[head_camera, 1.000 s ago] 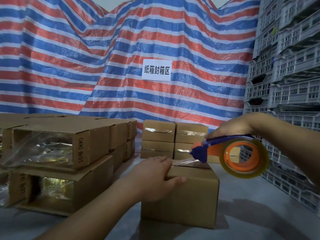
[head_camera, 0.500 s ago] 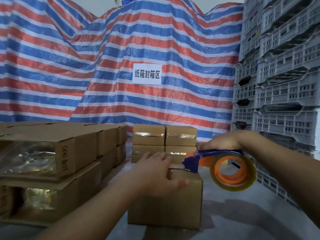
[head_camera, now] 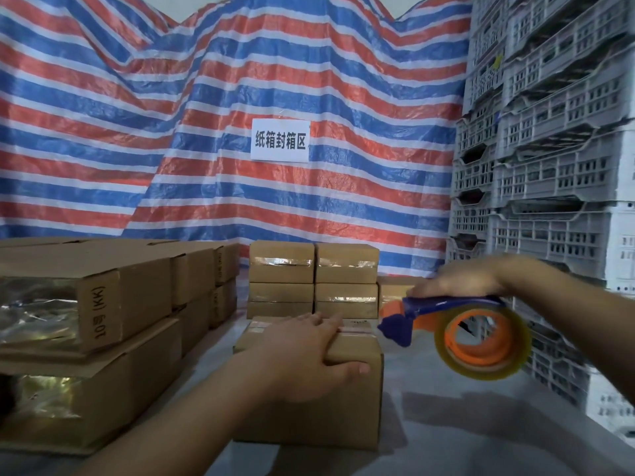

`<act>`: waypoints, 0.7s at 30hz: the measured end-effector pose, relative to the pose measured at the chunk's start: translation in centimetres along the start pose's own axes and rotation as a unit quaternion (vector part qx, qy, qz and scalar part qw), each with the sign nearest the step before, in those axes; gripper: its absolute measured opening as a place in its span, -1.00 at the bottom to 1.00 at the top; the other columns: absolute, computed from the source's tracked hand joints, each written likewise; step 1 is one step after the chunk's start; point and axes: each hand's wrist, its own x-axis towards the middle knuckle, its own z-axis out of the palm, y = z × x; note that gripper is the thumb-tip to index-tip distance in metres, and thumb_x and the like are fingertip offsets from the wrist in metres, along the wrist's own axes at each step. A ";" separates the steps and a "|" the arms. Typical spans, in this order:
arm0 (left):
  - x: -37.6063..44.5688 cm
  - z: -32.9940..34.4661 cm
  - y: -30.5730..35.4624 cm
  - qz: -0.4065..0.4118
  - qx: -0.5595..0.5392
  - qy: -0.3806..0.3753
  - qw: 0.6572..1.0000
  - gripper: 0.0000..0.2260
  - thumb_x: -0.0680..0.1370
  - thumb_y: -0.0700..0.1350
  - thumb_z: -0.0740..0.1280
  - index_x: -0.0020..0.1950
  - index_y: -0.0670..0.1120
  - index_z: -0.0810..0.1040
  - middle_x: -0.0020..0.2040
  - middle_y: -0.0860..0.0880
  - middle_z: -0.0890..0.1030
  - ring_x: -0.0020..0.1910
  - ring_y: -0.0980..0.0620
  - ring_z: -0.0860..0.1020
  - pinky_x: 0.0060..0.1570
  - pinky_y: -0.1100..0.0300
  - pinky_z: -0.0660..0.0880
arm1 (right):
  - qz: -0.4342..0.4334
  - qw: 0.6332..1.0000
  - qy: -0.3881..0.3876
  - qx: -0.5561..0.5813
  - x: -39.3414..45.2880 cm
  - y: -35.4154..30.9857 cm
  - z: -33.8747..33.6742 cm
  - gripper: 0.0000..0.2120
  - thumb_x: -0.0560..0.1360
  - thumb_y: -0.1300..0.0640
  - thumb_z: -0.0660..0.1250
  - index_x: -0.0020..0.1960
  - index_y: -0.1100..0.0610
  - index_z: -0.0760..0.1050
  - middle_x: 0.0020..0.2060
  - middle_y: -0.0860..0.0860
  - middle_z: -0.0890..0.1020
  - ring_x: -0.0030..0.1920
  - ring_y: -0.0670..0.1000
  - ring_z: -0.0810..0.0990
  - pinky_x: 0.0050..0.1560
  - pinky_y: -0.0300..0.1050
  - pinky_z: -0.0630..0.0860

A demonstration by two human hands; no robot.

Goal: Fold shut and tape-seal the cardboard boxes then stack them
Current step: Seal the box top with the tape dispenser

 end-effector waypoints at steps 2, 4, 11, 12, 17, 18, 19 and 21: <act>0.0 -0.1 0.0 0.005 0.004 -0.011 1.000 -0.26 0.49 0.48 0.03 0.58 0.23 -0.10 0.61 0.01 0.08 0.55 -0.06 0.14 0.46 -0.07 0.12 | -0.001 1.000 0.005 0.014 0.2 0.2 1.3 -0.57 0.61 -0.29 0.13 -0.14 -0.08 0.64 -0.31 -0.08 0.66 -0.35 -0.16 0.60 -0.04 -0.10 0.50; 0.1 -0.5 0.1 0.003 -0.001 -0.029 1.000 -0.28 0.50 0.47 0.07 0.58 0.24 -0.05 0.60 0.01 0.12 0.53 -0.07 0.18 0.44 -0.08 0.16 | 0.003 1.000 0.010 0.021 0.2 0.2 1.9 -0.55 0.62 -0.29 0.11 -0.22 -0.08 0.61 -0.44 -0.17 0.63 -0.45 -0.25 0.56 -0.12 -0.17 0.44; 1.6 -1.0 3.2 0.076 -0.044 0.000 0.996 -0.30 0.52 0.38 0.20 0.57 0.13 0.08 0.59 0.04 0.14 0.51 0.01 0.20 0.42 0.02 0.18 | 0.011 0.998 0.037 0.046 0.9 1.5 2.5 -0.54 0.55 -0.37 0.17 -0.21 -0.04 0.59 -0.50 -0.21 0.61 -0.51 -0.28 0.55 -0.15 -0.15 0.42; 1.7 -0.5 3.5 0.079 -0.032 0.000 0.996 -0.29 0.54 0.36 0.19 0.58 0.12 0.05 0.59 0.05 0.15 0.52 0.02 0.20 0.44 0.02 0.17 | 0.006 0.998 0.041 0.048 0.9 1.7 2.6 -0.54 0.55 -0.36 0.17 -0.19 -0.04 0.58 -0.49 -0.20 0.62 -0.51 -0.27 0.55 -0.16 -0.16 0.42; 1.7 0.3 3.1 0.067 -0.010 0.012 0.998 -0.26 0.54 0.36 0.17 0.60 0.10 -0.01 0.61 0.07 0.08 0.55 0.02 0.12 0.47 0.04 0.09 | -0.051 0.992 0.022 0.112 -0.9 3.4 1.0 -0.50 0.53 -0.39 0.17 -0.08 0.01 0.62 -0.28 -0.01 0.66 -0.30 -0.05 0.58 -0.10 -0.10 0.50; 1.7 0.4 3.1 0.067 -0.007 0.011 0.998 -0.26 0.54 0.37 0.16 0.60 0.10 -0.02 0.61 0.08 0.06 0.56 0.01 0.11 0.48 0.03 0.08 | -0.046 0.994 0.017 0.097 -1.5 3.4 0.4 -0.46 0.51 -0.41 0.16 -0.09 0.03 0.61 -0.30 -0.02 0.66 -0.33 -0.05 0.58 -0.13 -0.12 0.50; 1.7 0.4 3.2 0.067 -0.005 0.008 0.998 -0.26 0.54 0.37 0.15 0.61 0.10 -0.03 0.61 0.08 0.04 0.56 0.01 0.10 0.48 0.02 0.07 | -0.034 0.997 0.021 0.068 -2.0 3.1 0.1 -0.42 0.47 -0.47 0.16 -0.11 0.03 0.61 -0.31 -0.03 0.66 -0.35 -0.05 0.59 -0.13 -0.13 0.52; 1.6 0.6 3.3 0.070 -0.002 0.010 0.998 -0.27 0.55 0.36 0.15 0.61 0.10 -0.03 0.61 0.07 0.05 0.56 0.01 0.09 0.49 0.02 0.05 | -0.008 0.998 0.050 -0.027 -2.1 1.7 0.1 -0.29 0.33 -0.59 0.14 -0.05 0.01 0.63 -0.20 -0.03 0.70 -0.22 -0.01 0.67 0.03 -0.06 0.56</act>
